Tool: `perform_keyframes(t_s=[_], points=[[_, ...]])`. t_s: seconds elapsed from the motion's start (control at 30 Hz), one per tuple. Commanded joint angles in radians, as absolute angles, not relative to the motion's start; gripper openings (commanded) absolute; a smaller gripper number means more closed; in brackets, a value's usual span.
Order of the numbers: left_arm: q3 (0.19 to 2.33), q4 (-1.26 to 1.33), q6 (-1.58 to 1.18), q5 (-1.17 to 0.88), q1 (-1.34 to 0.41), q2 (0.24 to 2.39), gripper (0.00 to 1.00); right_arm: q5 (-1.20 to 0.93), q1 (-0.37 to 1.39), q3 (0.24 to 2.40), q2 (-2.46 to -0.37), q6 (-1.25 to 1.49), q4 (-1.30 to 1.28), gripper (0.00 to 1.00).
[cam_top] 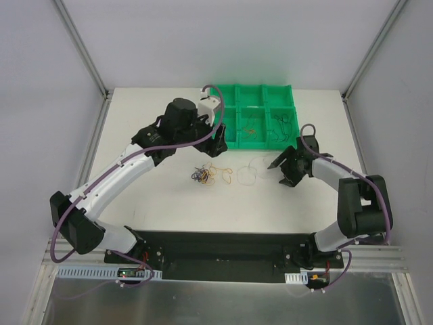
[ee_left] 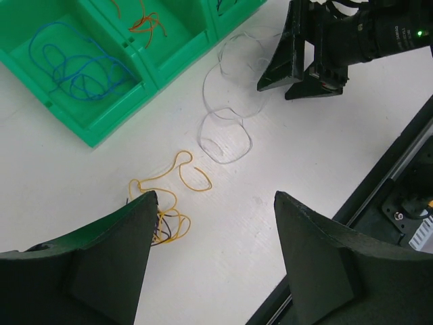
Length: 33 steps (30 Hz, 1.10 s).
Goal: Untangle the cables
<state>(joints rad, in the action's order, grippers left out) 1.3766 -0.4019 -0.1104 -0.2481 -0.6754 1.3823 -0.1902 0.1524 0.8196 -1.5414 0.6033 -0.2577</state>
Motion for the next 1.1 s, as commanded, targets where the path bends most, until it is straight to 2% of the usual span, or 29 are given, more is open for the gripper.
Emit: perform_keyframes(t_s=[0.0, 0.07, 0.23, 0.3, 0.43, 0.47, 0.6, 0.83, 1.07], points=[[1.371, -0.365, -0.101, -0.23, -0.687, 1.312, 0.69, -0.14, 0.152, 0.744, -1.49, 0.83, -0.092, 0.75], [1.367, -0.357, -0.11, -0.242, -0.689, 1.308, 0.69, -0.129, 0.155, 0.723, -1.5, 0.883, -0.051, 0.69], [1.362, -0.35, -0.121, -0.247, -0.689, 1.304, 0.68, -0.1, 0.153, 0.692, -1.542, 0.975, 0.049, 0.67], [1.361, -0.348, -0.121, -0.247, -0.687, 1.302, 0.68, -0.094, 0.156, 0.683, -1.558, 1.014, 0.08, 0.63], [1.358, -0.345, -0.12, -0.241, -0.687, 1.298, 0.68, -0.069, 0.16, 0.669, -1.568, 1.049, 0.115, 0.37], [1.356, -0.345, -0.12, -0.236, -0.689, 1.295, 0.68, -0.069, 0.161, 0.661, -1.566, 1.048, 0.126, 0.28], [1.351, -0.341, -0.115, -0.218, -0.689, 1.284, 0.68, -0.087, 0.169, 0.64, -1.517, 0.976, 0.141, 0.02], [1.348, -0.336, -0.12, -0.21, -0.689, 1.267, 0.68, -0.179, 0.173, 0.614, -1.269, 0.737, 0.048, 0.0], [1.342, -0.327, -0.146, -0.232, -0.686, 1.252, 0.68, -0.173, 0.178, 0.806, -1.059, 0.508, -0.166, 0.0]])
